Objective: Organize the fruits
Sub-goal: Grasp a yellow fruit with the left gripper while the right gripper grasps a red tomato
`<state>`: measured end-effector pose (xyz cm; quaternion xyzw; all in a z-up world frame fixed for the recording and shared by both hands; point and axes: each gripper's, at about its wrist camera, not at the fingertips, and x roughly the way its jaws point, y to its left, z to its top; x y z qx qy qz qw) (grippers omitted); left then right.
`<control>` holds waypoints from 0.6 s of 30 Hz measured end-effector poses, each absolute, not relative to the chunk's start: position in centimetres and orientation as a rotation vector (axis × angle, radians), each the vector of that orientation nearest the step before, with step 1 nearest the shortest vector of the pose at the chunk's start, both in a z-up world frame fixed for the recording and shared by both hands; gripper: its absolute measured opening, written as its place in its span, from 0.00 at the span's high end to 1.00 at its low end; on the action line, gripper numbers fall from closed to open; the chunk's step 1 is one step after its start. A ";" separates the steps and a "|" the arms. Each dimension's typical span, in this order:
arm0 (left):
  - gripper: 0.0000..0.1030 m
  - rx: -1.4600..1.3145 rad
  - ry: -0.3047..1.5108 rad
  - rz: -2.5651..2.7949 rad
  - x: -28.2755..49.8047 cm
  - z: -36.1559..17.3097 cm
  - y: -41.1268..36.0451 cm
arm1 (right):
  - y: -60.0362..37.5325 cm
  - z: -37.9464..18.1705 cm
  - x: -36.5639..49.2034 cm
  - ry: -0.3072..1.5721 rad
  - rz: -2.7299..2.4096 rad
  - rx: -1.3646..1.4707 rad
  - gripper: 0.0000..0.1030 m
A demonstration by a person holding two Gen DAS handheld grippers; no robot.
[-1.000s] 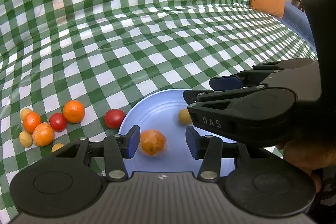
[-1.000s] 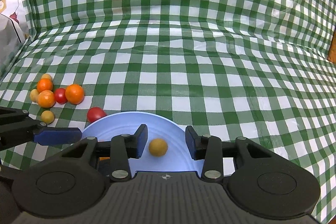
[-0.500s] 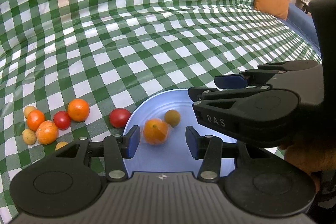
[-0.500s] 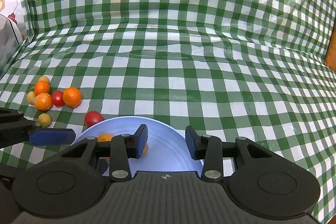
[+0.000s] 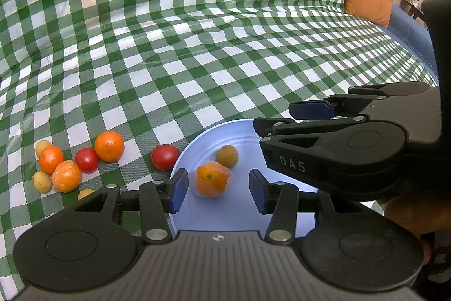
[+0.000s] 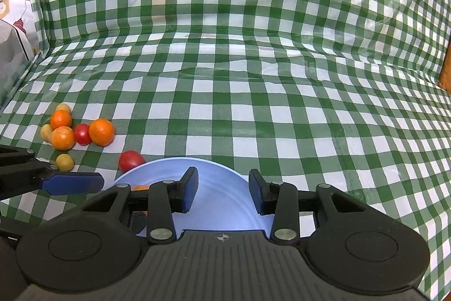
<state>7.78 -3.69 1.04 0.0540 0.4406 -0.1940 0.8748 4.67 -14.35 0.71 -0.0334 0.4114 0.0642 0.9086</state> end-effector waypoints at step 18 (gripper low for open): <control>0.60 0.121 0.911 -0.402 7.6 1.4 -3.5 | -13.8 0.7 4.9 0.845 0.142 -0.072 0.60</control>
